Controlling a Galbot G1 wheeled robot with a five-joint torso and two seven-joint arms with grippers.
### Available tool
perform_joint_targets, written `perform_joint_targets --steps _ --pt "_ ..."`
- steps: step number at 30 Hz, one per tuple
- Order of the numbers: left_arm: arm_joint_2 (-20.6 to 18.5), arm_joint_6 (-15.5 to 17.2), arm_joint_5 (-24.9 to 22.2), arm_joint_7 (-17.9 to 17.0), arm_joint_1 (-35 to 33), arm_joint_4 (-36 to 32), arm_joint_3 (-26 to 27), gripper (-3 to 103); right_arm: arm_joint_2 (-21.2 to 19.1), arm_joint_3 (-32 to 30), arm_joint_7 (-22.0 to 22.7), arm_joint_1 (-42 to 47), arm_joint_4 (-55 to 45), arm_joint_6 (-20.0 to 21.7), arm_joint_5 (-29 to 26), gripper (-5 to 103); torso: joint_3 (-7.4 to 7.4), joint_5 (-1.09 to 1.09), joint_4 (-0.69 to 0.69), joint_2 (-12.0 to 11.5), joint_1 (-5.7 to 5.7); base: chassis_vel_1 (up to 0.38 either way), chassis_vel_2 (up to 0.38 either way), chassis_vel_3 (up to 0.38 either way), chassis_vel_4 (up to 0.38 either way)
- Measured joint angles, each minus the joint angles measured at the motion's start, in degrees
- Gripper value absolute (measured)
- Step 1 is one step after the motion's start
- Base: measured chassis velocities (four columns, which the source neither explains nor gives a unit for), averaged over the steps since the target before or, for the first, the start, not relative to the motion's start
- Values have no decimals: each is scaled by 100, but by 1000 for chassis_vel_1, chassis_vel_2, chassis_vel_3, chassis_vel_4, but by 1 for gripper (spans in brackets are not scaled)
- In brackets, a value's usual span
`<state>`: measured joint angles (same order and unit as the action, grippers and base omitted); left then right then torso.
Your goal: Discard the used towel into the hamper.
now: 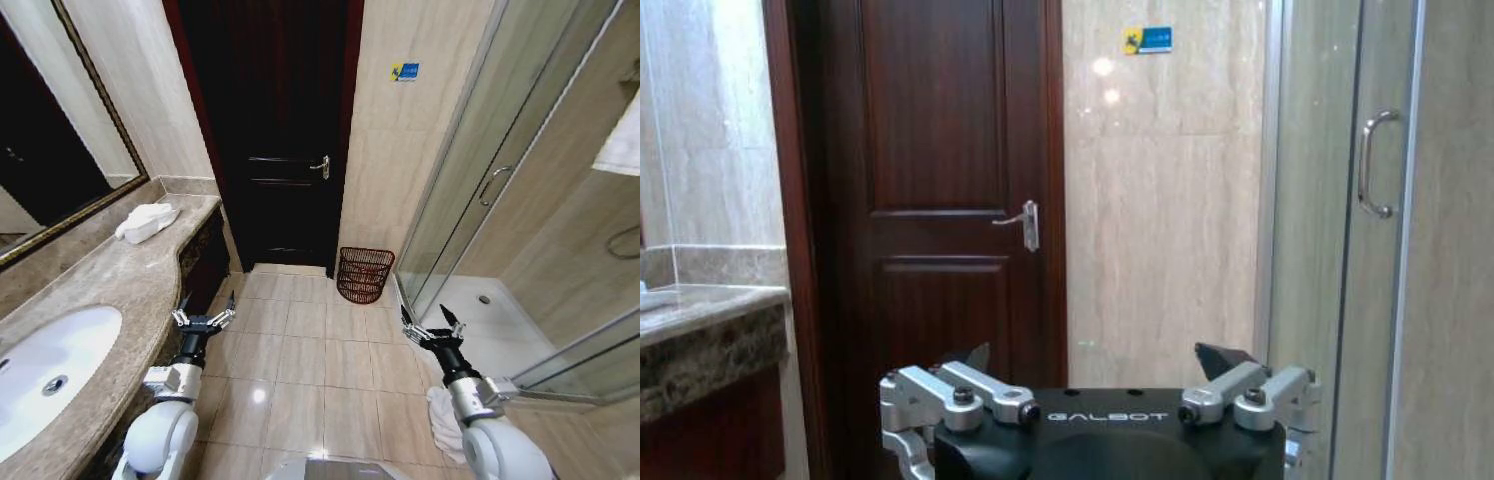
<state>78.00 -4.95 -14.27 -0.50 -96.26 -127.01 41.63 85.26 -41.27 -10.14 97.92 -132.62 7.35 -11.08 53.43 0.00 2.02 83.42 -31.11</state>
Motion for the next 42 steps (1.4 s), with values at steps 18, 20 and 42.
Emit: perform_joint_targets --steps 18,20,42 --pt "9 -1 -18 30 36 0 9 100 -7 28 45 -34 -51 31 -1 100 0 -1 0 0 0 -28 24 24 -24" --pt "12 -1 -17 32 40 3 3 100 -8 22 44 -27 -50 20 -1 100 0 0 0 0 0 -93 94 106 -97" --pt "67 48 -32 83 84 28 49 100 -32 20 59 -180 -7 16 -98 100 0 -1 0 0 0 -85 81 86 -86"
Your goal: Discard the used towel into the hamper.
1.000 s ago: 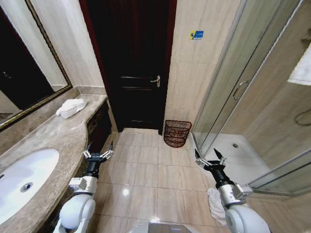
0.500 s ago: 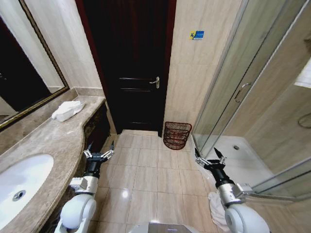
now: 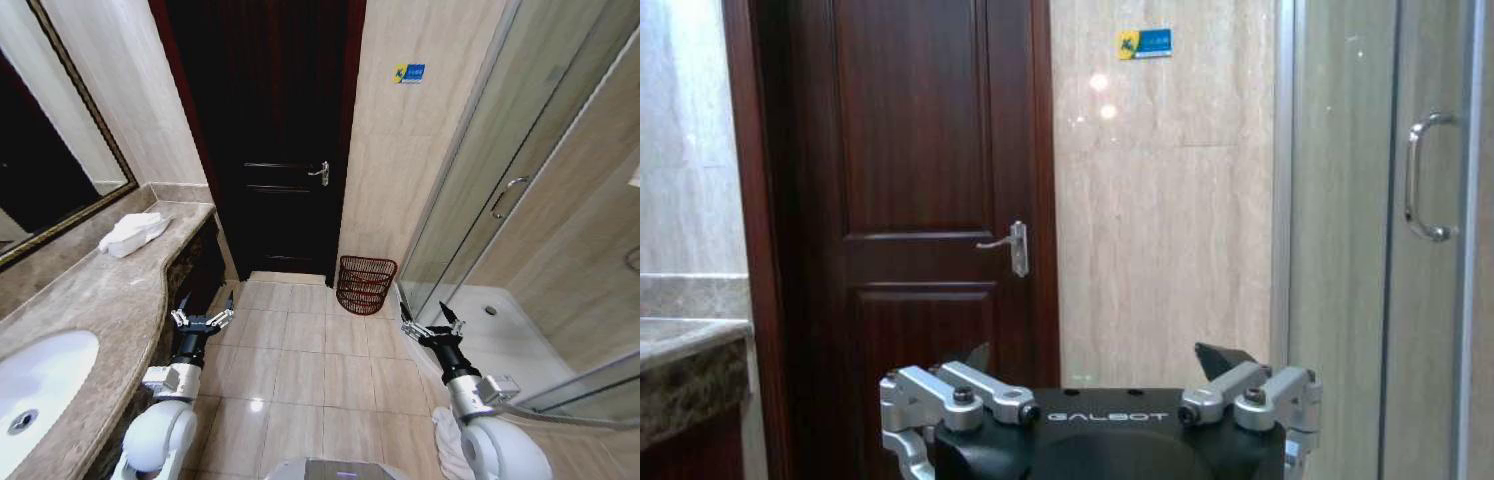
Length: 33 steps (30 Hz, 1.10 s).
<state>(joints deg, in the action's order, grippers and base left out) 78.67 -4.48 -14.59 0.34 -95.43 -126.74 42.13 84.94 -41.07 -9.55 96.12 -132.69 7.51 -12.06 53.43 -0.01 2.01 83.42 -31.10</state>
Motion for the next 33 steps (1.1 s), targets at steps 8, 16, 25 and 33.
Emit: perform_joint_targets --steps 8,16,25,33 --pt "-58 16 -58 -4 -3 -17 42 100 10 6 47 49 -84 16 -34 100 0 1 0 0 -1 -115 137 143 -118" --pt "-53 2 -63 -4 49 37 14 100 -3 -31 98 52 -68 0 -36 100 0 0 0 0 0 -89 135 145 -91" --pt "-19 -114 -76 -2 13 112 34 100 18 -22 111 70 -3 -62 -16 100 0 0 1 0 -1 -81 133 132 -81" --pt "56 -54 -80 -29 90 29 6 100 93 43 90 96 -1 -103 47 100 0 1 0 0 0 -94 118 123 -86"
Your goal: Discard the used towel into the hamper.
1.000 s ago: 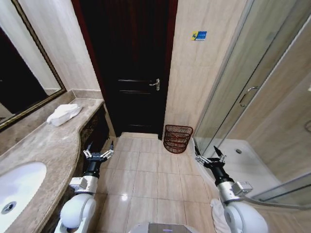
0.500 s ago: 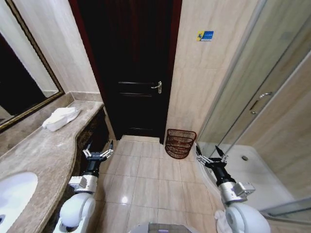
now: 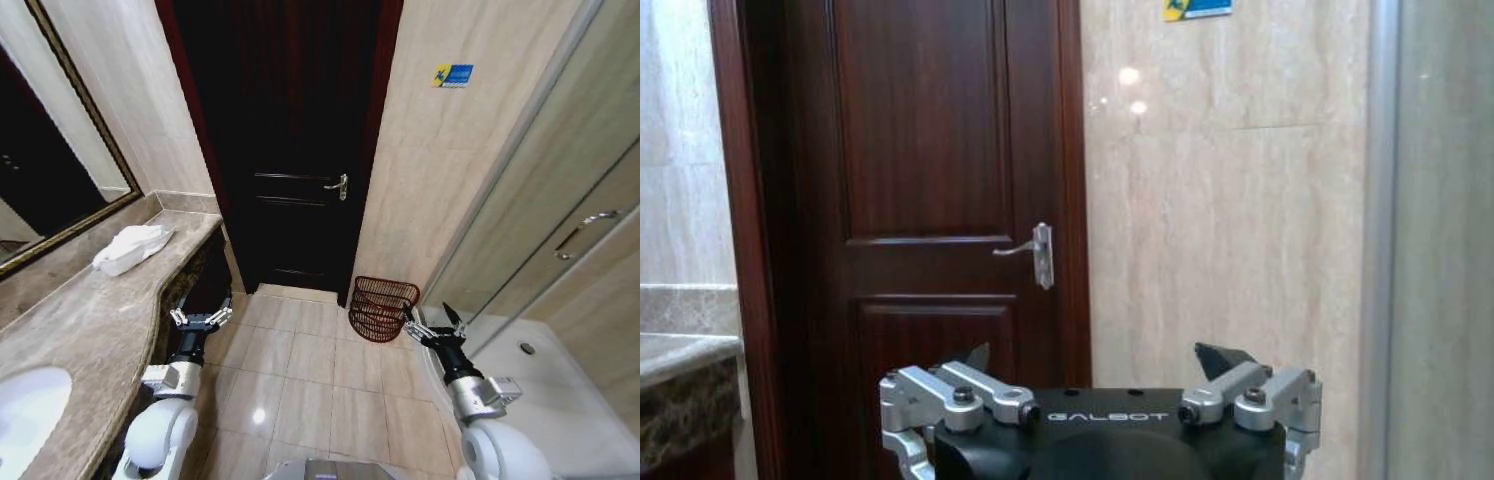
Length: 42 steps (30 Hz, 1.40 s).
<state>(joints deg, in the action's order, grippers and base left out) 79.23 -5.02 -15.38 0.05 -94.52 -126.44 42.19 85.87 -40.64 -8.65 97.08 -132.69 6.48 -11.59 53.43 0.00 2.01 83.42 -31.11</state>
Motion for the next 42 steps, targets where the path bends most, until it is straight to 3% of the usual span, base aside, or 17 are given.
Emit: perform_joint_targets --steps 42 --pt "-7 -104 43 -1 -107 93 18 100 -60 -49 -10 -61 181 -92 -47 100 0 0 1 0 0 -33 135 134 -36"
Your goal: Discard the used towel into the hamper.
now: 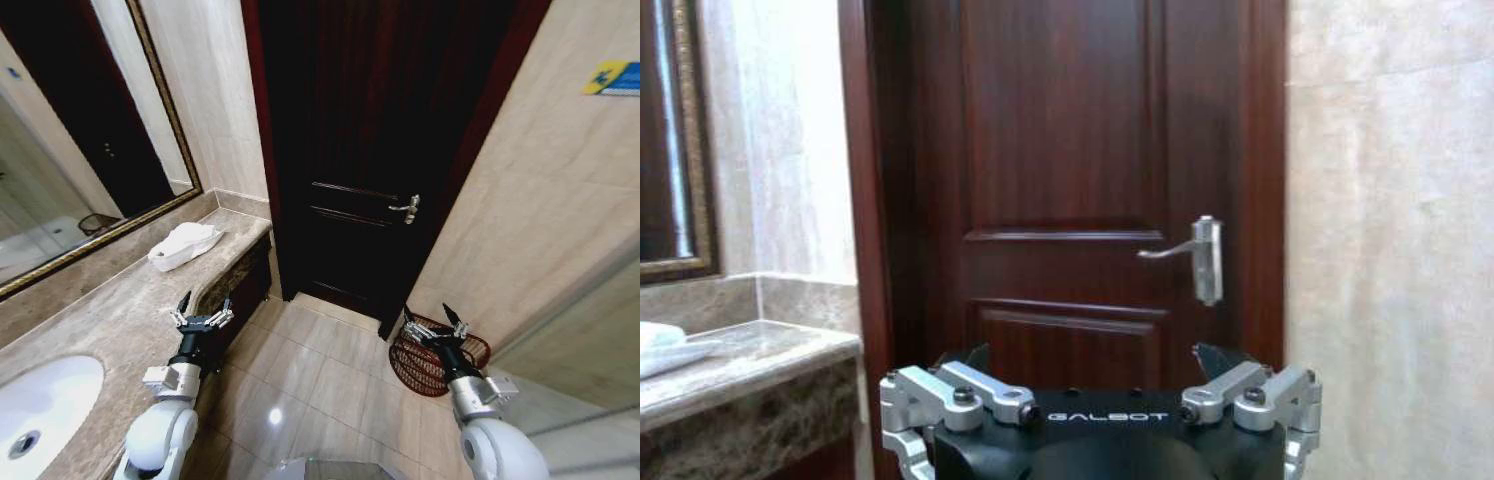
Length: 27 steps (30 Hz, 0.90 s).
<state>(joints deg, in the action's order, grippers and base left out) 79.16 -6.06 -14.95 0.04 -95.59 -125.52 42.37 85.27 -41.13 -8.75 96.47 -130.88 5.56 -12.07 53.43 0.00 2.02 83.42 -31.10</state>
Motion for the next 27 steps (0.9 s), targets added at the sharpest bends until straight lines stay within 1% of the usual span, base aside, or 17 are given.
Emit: perform_joint_targets --steps 27 --pt "-16 -101 -12 5 16 172 10 100 -29 63 -13 -178 32 118 81 100 0 0 0 0 0 -19 141 145 -24"
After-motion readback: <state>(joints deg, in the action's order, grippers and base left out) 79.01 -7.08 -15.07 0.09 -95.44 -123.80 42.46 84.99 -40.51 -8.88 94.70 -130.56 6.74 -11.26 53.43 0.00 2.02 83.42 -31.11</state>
